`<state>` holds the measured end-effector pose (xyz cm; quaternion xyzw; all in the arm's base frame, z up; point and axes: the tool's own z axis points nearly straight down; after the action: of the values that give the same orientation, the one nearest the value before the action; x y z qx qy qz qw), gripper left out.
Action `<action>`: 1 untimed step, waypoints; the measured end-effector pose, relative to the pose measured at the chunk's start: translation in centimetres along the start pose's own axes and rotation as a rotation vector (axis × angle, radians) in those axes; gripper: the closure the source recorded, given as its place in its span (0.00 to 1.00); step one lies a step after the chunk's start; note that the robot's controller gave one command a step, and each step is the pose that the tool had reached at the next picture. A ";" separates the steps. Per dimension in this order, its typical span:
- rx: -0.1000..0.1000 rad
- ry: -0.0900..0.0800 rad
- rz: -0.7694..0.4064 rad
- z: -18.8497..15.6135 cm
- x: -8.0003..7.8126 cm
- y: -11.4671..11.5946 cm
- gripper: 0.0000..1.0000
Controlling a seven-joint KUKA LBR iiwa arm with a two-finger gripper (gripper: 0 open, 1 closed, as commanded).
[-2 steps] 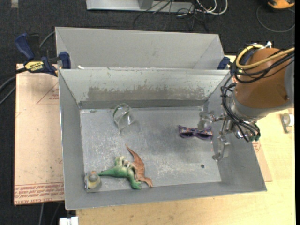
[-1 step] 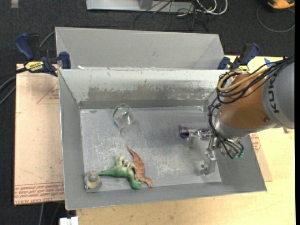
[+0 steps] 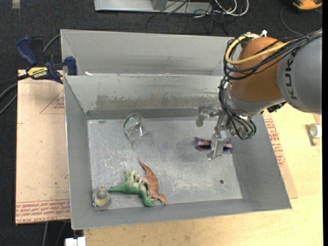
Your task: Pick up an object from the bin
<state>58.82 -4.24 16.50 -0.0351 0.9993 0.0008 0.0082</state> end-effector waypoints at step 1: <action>0.000 0.023 0.017 7.4 -1.5 -8.1 0.00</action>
Offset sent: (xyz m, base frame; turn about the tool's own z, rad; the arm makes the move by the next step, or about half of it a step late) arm 0.0145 -0.0162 -0.0824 0.2885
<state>61.04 -12.25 9.13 -0.0265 0.9996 0.0004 -0.0035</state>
